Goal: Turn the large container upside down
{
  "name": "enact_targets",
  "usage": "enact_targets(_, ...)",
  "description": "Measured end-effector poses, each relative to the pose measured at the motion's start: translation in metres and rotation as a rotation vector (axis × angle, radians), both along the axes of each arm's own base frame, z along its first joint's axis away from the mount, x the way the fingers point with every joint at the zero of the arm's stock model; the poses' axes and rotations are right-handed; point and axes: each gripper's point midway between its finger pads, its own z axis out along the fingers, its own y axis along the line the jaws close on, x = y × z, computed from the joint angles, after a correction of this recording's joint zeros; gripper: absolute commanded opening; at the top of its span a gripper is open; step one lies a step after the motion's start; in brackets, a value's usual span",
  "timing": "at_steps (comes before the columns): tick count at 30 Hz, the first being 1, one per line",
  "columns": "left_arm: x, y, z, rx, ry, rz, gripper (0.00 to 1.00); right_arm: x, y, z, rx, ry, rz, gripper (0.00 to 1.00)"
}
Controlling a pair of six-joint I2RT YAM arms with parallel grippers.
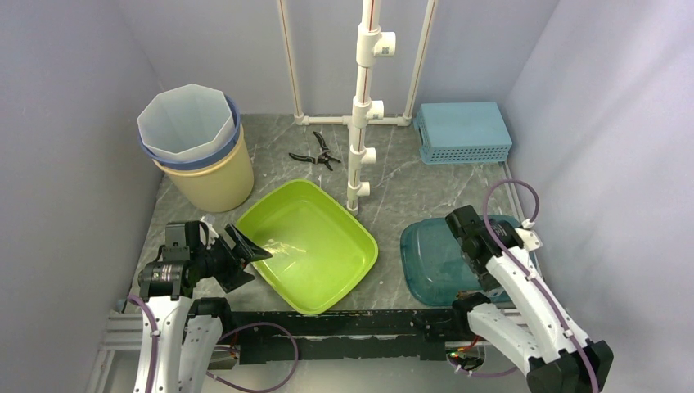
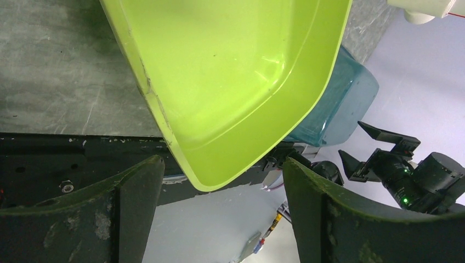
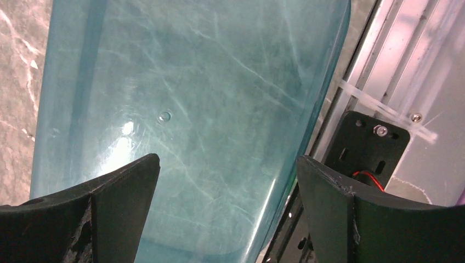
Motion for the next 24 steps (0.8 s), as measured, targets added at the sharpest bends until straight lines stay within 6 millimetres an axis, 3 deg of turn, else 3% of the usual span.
enact_targets(13,0.001,0.0,-0.002,0.001,0.02,-0.004,0.84,0.01,0.004,-0.025,0.072,0.094,0.045,1.0)
enact_targets(24,0.001,0.0,-0.002,0.003,0.019,-0.006,0.84,0.064,-0.007,-0.025,0.099,0.014,0.091,1.0)
